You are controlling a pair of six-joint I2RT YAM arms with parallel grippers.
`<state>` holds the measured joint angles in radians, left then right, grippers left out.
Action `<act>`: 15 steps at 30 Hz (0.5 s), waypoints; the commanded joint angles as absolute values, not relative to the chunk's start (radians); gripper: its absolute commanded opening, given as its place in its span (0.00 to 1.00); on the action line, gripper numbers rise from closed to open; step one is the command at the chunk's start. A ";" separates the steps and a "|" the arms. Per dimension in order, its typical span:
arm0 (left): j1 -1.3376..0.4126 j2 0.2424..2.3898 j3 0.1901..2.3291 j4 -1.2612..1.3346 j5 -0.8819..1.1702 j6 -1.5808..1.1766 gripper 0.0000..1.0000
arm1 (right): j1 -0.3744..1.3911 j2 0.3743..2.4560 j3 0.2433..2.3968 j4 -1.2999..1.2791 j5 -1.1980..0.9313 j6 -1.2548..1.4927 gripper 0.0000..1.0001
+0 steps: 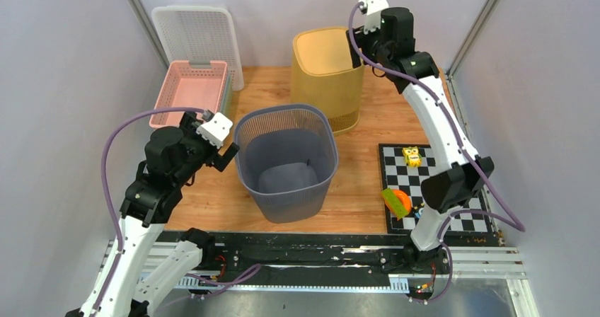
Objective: Turn the large container upside down
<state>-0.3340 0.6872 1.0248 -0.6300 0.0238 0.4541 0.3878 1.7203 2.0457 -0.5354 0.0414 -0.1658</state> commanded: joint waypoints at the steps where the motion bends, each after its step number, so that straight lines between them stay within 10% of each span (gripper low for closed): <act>1: -0.328 0.675 0.995 -0.628 0.070 0.463 1.00 | 0.285 1.803 2.080 -0.513 -0.072 -0.019 0.75; 15: -0.328 0.680 0.972 -0.622 0.114 0.445 1.00 | 0.216 1.895 2.040 -0.473 -0.202 0.103 0.60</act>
<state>-0.3328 0.6815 0.9943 -0.6296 0.0776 0.4572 0.2295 1.8633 2.0491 -0.4889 -0.1738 0.0414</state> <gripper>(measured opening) 0.999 0.626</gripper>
